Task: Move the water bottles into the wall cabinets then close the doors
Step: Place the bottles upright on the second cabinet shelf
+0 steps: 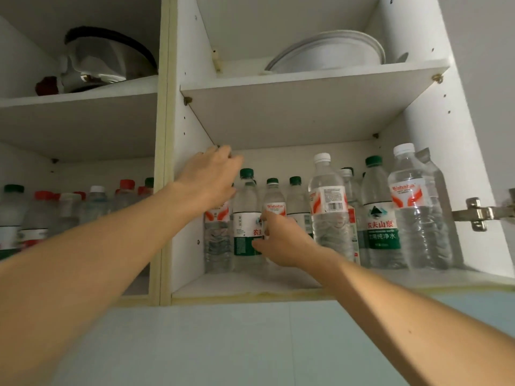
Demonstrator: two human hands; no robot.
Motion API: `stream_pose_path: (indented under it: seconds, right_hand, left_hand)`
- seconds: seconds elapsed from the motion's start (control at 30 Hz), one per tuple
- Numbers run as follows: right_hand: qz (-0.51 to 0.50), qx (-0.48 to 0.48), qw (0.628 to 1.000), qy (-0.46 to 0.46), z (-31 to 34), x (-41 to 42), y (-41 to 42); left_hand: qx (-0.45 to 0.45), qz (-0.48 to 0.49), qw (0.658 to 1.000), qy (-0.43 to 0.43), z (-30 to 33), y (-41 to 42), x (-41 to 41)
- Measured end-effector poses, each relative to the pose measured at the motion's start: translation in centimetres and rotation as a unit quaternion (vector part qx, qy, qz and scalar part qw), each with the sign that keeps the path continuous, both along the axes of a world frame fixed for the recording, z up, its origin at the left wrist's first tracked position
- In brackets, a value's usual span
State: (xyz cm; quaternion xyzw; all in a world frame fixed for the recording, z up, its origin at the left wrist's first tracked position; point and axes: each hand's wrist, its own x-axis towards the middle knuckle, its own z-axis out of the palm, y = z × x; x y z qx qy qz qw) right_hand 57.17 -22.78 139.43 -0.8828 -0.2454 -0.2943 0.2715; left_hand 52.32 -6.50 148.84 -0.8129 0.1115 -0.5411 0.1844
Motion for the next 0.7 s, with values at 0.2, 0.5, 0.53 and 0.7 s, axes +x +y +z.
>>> stream_pose_path:
  seconds: [0.2, 0.5, 0.53, 0.7]
  right_hand:
    - [-0.042, -0.035, 0.977, -0.207, 0.2, -6.2, -4.9]
    - [-0.146, 0.099, 0.953, -0.245, -1.0, -6.2, -13.5]
    - [-0.151, 0.108, 0.958, -0.218, -1.2, -5.8, -14.1]
    - [-0.148, 0.133, 0.973, -0.117, -1.7, -4.1, -15.2]
  left_hand:
    - [-0.167, -0.307, 0.936, -0.038, -2.0, -4.2, 0.5]
    - [-0.372, -0.439, 0.777, 0.255, -5.2, -12.5, 3.5]
    - [-0.387, -0.452, 0.755, 0.276, -5.4, -13.3, 3.7]
    - [-0.422, -0.454, 0.717, 0.318, -6.8, -15.5, 4.7]
